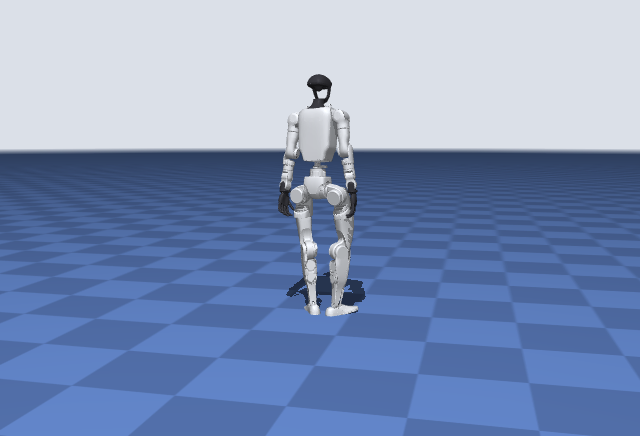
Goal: In place motions
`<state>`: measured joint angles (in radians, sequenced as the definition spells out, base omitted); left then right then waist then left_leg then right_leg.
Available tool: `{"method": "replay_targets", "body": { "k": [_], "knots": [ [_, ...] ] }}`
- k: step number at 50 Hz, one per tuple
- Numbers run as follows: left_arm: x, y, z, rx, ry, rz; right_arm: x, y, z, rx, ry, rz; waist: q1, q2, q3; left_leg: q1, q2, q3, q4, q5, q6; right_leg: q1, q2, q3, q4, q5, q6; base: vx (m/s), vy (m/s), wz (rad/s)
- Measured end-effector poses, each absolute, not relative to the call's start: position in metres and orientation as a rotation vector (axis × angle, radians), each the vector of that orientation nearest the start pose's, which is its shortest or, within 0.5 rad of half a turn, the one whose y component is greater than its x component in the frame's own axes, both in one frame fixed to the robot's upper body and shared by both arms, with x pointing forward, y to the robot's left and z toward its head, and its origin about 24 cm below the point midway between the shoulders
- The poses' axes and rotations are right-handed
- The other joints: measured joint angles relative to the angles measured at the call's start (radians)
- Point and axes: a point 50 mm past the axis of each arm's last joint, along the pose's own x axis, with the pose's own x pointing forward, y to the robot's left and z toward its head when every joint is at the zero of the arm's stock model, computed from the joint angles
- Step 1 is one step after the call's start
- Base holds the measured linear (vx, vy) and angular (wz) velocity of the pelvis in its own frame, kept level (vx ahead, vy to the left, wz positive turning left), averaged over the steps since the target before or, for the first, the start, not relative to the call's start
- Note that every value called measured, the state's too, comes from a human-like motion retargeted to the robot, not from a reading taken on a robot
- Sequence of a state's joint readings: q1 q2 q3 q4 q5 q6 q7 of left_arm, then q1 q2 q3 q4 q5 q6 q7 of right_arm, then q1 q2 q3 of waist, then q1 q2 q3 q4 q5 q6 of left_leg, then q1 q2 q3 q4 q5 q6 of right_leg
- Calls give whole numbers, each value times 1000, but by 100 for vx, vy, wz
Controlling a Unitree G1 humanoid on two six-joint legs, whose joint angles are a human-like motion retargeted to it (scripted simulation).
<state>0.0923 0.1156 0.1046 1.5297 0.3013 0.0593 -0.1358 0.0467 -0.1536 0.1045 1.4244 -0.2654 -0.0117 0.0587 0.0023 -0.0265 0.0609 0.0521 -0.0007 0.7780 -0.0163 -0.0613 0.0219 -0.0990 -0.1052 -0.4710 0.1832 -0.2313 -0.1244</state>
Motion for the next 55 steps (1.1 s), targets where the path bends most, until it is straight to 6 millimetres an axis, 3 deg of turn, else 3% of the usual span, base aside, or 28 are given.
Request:
{"method": "replay_targets", "body": {
  "k": [5, 8, 10, 12, 20, 26, 33, 38, 41, 43, 45, 49, 53, 55],
  "knots": [
    [-25, 193, -179, 123, 1686, -138, 8, -211, -178, -346, 1530, 171, 0, 22, -31, 0, 39, 86, 10, -22, -31, 104, -67, -431, -23, -63, 69, -9, -14, -144],
    [-21, 196, -178, 127, 1679, -134, 1, -213, -177, -329, 1563, 136, 14, 12, -48, 8, 36, 128, 12, -28, -50, 137, -79, -555, -64, 18, 101, -2, -18, -139],
    [-20, 197, -178, 126, 1674, -126, -2, -213, -177, -325, 1577, 115, 21, 0, -55, 20, 28, 157, 13, -29, -63, 127, -80, -540, -100, 142, 95, -1, -24, -132],
    [-19, 199, -178, 121, 1670, -114, -2, -211, -177, -321, 1580, 108, 15, -3, -61, 29, 31, 182, 16, -23, -75, 108, -61, -484, -124, 166, 70, -2, -22, -109],
    [-9, 191, -180, 100, 1651, -120, 19, -206, -178, -320, 1493, 129, -91, 15, -70, 83, 54, 249, 35, 20, -116, 101, -5, -357, -176, 175, 55, -4, -25, -69],
    [0, 176, -182, 73, 1603, -168, 19, -204, -178, -325, 1495, 125, -109, 40, -98, 138, 81, 302, 63, 76, -152, 94, 37, -239, -192, 164, 39, 8, -20, -85],
    [8, 173, -182, 80, 1562, -183, 18, -199, -179, -304, 1491, 139, -114, -1, -94, 219, 117, 291, 196, 251, -145, 126, 27, -105, -207, 167, 22, 13, -23, -81],
    [5, 173, -182, 60, 1579, -166, 22, -202, -179, -324, 1482, 152, -84, -76, -75, 190, 168, 155, 443, 339, -44, 159, -36, -4, -202, 175, 20, 13, -25, -106],
    [5, 171, -182, 59, 1585, -171, 27, -208, -177, -340, 1475, 139, -67, -72, -68, 116, 179, -7, 540, 293, -110, 158, -27, 44, -203, 184, 13, 7, -13, -119],
    [5, 168, -182, 59, 1583, -178, 29, -214, -176, -346, 1475, 118, -56, -54, -67, 46, 139, -167, 548, 246, -174, 149, -7, 77, -203, 192, 8, 6, -8, -114],
    [6, 164, -183, 60, 1575, -188, 30, -220, -175, -345, 1478, 93, -47, -39, -64, 3, 92, -277, 516, 214, -199, 141, 7, 107, -201, 199, 3, 4, -2, -106],
    [12, 160, -183, 72, 1547, -211, 30, -229, -173, -326, 1492, 42, -32, -11, -49, -55, 38, -361, 418, 121, -179, 135, 33, 153, -198, 209, 1, 4, 1, -84],
    [16, 159, -183, 90, 1532, -233, 27, -234, -172, -309, 1511, 19, -31, 26, -30, -118, -15, -444, 295, 2, -195, 140, 72, 180, -197, 211, 1, 5, 2, -58],
    [15, 159, -183, 99, 1536, -240, 22, -234, -173, -305, 1528, 17, -40, 34, -22, -143, -45, -473, 229, -16, -154, 153, 79, 186, -196, 208, 3, 11, 5, -27]
  ]
}}
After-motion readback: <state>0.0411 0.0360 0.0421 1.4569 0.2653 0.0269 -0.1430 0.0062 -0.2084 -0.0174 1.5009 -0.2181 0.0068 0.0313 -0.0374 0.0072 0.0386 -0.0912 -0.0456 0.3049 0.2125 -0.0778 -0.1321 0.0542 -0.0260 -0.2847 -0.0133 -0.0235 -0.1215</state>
